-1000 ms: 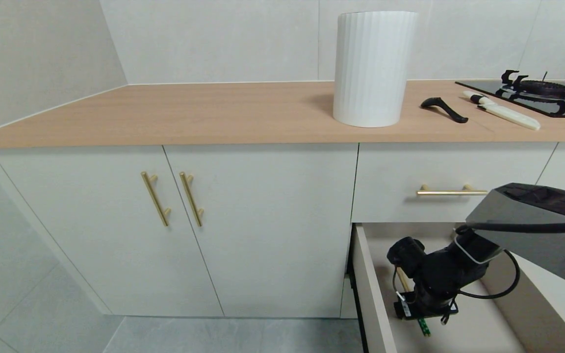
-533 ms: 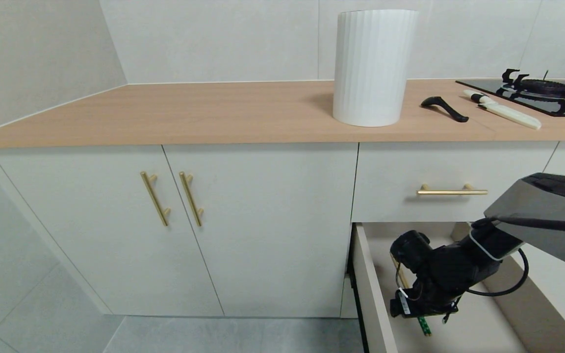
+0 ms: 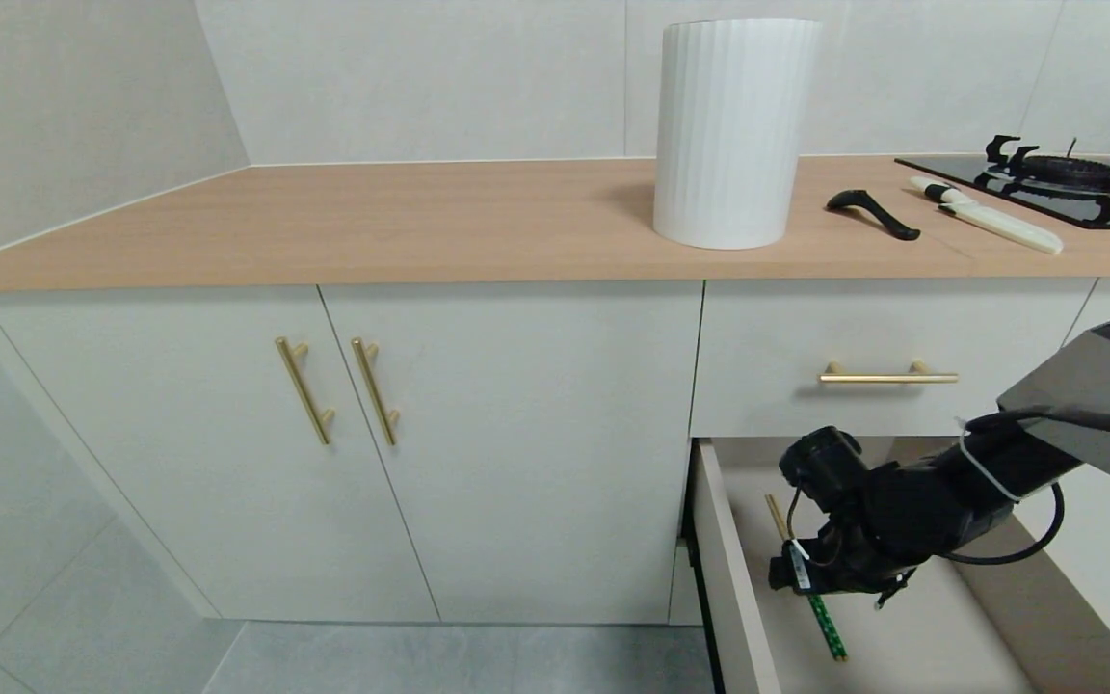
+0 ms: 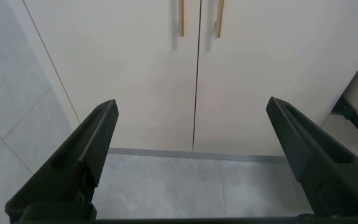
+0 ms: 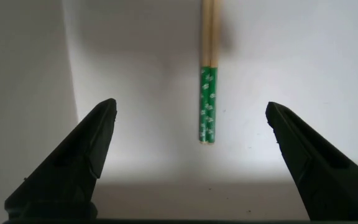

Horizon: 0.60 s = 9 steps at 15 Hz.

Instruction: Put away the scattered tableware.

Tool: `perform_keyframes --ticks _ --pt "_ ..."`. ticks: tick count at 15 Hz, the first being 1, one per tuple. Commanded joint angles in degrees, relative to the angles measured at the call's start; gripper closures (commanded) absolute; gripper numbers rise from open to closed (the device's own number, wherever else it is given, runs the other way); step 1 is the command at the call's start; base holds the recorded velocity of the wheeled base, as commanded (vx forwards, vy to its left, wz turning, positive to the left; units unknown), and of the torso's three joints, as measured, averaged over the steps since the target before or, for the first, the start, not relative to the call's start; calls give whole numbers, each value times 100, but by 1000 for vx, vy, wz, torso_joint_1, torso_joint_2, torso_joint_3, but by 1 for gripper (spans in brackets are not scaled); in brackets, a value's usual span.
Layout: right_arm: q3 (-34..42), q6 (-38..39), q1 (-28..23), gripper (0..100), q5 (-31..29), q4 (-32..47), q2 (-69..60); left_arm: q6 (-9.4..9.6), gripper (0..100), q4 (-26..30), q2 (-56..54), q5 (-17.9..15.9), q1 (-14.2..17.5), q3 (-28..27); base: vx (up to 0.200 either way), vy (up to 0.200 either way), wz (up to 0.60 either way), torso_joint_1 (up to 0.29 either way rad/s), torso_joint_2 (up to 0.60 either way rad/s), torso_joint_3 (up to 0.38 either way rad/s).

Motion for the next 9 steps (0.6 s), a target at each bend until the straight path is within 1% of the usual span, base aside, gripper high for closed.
perform_keyframes --ticks 1,4,6,9 --pt "192 -49 -4 0 -4 7 -722 -1 0 -4 0 2 1 0 0 0 0 0 0 0" --pt "412 -436 -92 0 22 7 -1469 -1 0 -4 0 2 1 0 0 0 0 0 0 0" --pt "439 -471 -118 0 5 16 -1944 -1 0 -4 0 2 1 0 0 0 0 0 0 0" --pt "579 -876 -347 0 49 157 -2928 -1 0 -4 0 2 1 0 0 0 0 0 0 0"
